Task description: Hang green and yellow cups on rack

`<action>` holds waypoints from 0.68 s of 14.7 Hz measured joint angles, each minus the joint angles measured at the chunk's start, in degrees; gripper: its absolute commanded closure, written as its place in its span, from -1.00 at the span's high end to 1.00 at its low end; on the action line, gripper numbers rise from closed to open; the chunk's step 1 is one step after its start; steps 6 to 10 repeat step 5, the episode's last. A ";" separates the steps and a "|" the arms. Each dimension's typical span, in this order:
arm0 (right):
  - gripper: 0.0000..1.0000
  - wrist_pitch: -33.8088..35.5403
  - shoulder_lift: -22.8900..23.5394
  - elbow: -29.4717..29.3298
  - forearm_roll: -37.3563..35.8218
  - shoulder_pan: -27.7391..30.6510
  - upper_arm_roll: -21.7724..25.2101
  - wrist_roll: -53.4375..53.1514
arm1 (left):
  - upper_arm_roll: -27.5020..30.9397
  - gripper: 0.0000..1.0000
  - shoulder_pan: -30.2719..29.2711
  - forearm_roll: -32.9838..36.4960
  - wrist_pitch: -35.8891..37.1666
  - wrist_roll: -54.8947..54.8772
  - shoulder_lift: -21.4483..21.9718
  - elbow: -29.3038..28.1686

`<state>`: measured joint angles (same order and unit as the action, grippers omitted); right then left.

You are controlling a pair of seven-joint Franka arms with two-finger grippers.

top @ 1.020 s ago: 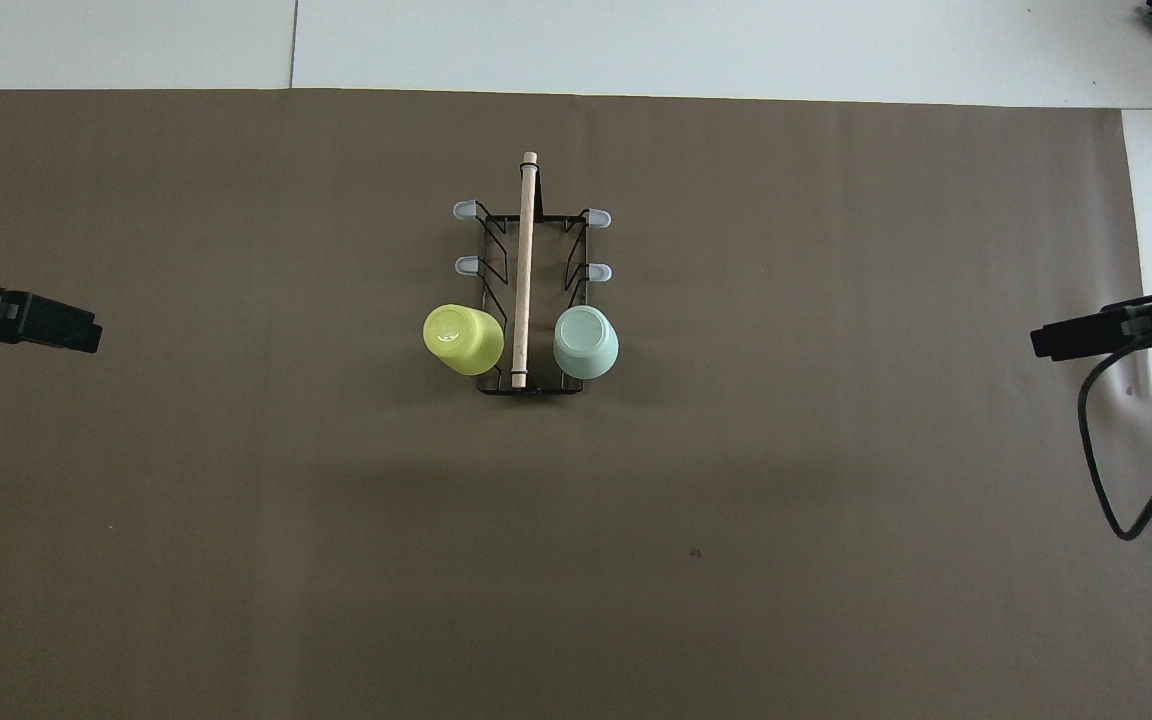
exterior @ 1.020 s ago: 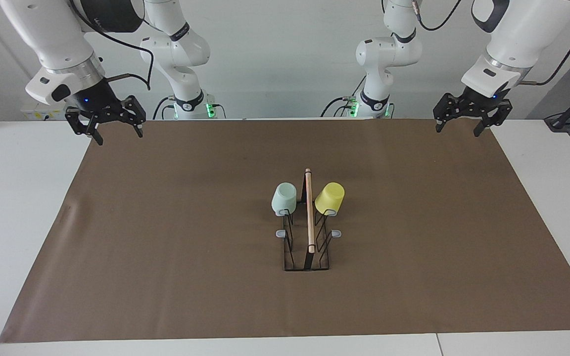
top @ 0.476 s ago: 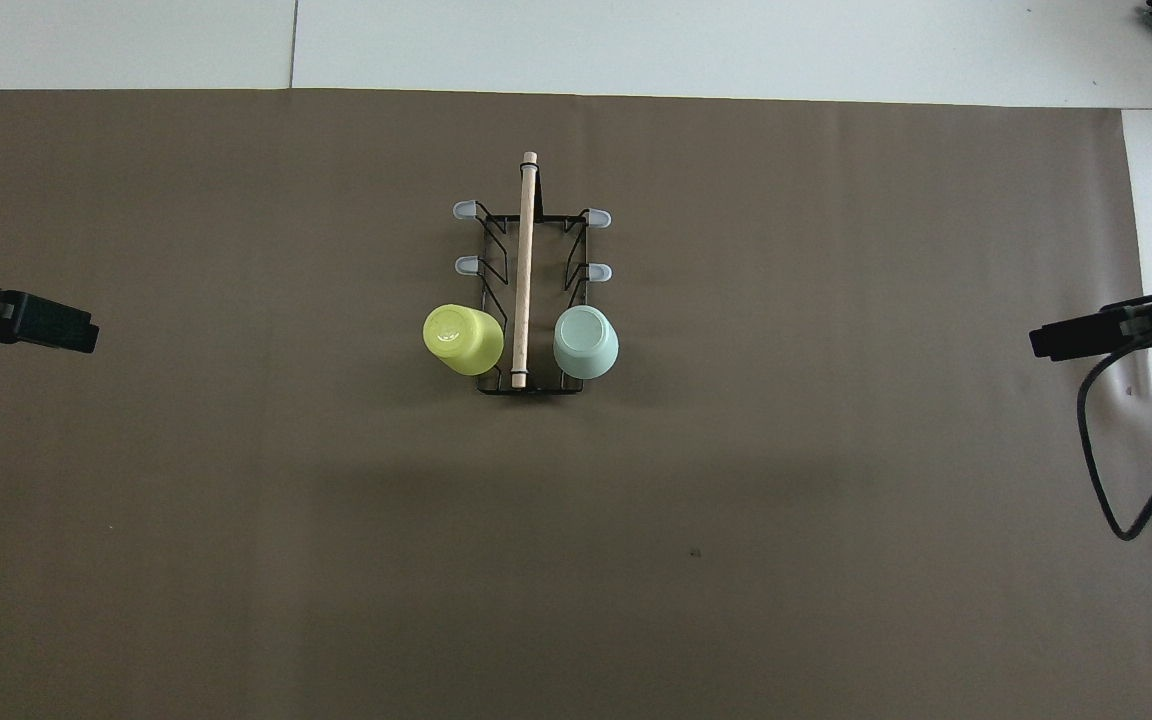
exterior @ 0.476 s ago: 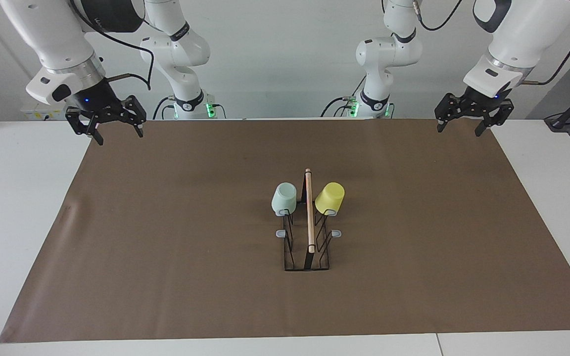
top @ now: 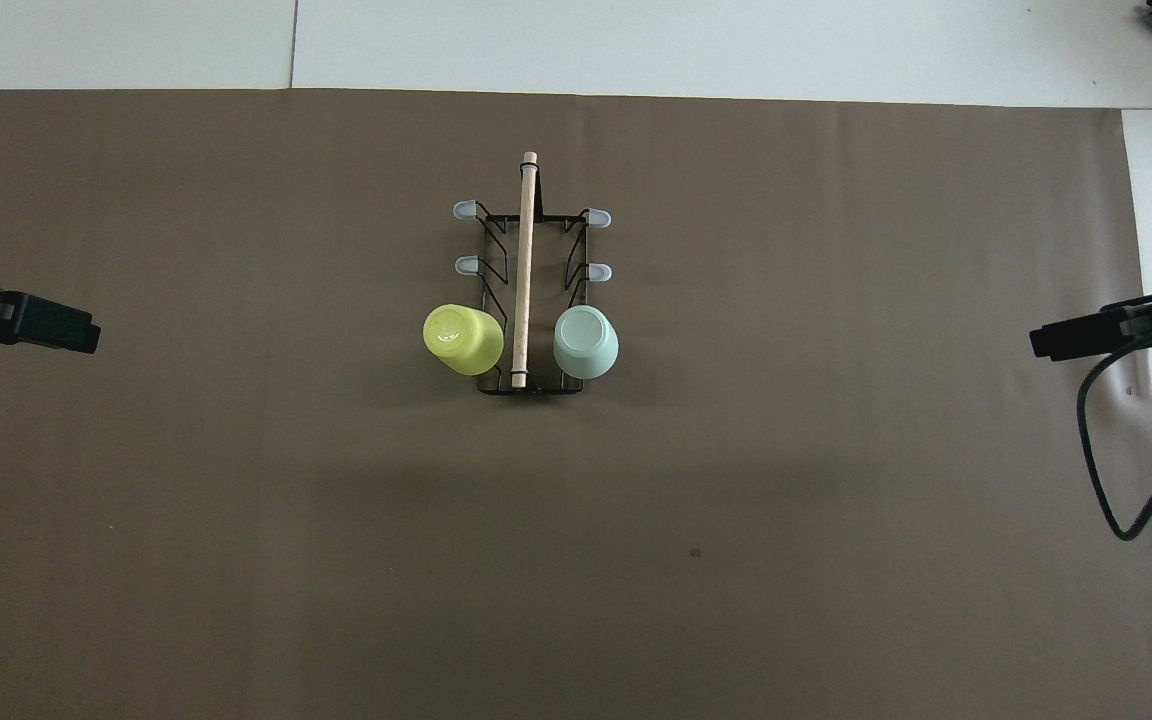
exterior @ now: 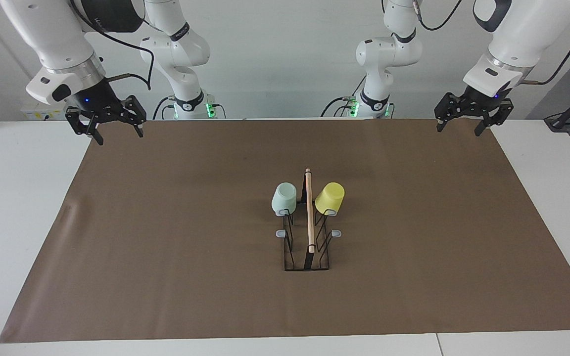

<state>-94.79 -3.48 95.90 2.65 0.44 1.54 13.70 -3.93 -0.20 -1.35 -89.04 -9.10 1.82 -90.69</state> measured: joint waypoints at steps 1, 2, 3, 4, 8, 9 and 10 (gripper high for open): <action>1.00 0.00 0.00 0.00 0.00 0.00 0.00 0.00 | 0.00 1.00 0.00 -0.27 0.00 0.00 0.11 0.00; 1.00 0.00 0.00 0.00 0.00 0.00 0.00 0.00 | 0.00 1.00 0.00 -0.47 0.00 0.00 0.22 0.00; 1.00 0.00 0.00 0.00 0.00 0.00 0.00 0.00 | -0.02 1.00 0.00 -0.54 0.01 0.00 0.32 0.00; 1.00 0.00 0.00 0.00 0.00 0.00 0.00 0.00 | -0.04 1.00 0.00 -0.55 0.03 0.00 0.40 0.00; 1.00 0.00 0.00 0.00 0.00 0.00 0.00 0.00 | -0.08 1.00 0.00 -0.56 0.07 0.00 0.48 0.00; 1.00 0.00 0.00 0.00 0.00 0.00 0.00 0.00 | -0.08 1.00 0.00 -0.56 0.07 0.00 0.48 0.00; 1.00 0.00 0.00 0.00 0.00 0.00 0.00 0.00 | -0.08 1.00 0.00 -0.56 0.07 0.00 0.48 0.00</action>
